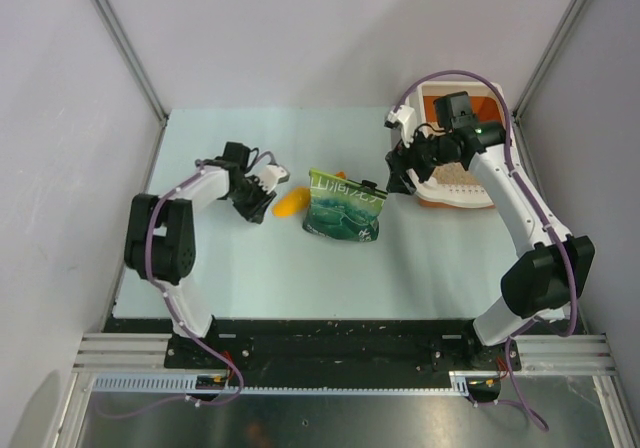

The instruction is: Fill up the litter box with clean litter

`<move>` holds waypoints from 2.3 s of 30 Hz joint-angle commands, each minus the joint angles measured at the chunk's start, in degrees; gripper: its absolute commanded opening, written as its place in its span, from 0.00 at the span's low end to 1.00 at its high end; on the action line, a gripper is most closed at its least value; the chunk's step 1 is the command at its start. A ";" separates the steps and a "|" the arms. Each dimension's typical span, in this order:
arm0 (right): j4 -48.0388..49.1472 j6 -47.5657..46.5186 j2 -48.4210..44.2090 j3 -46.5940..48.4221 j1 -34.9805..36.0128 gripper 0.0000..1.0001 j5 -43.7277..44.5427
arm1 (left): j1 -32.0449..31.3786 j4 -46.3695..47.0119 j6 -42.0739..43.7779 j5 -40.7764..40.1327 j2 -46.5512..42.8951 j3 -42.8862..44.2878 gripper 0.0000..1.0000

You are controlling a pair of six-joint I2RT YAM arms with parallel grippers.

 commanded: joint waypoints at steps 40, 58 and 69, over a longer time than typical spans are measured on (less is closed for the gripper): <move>6.86 -10.74 3.70 -1.56 10.97 0.52 3.30 | -13.16 -5.11 11.51 22.85 -13.40 15.96 0.90; 7.65 -11.09 3.18 0.36 11.33 0.03 4.19 | -13.08 -4.14 8.25 22.32 -18.85 7.33 0.89; -0.25 -10.21 -0.51 7.67 3.25 0.00 -2.32 | -13.08 -3.88 5.44 21.35 -17.97 7.60 0.89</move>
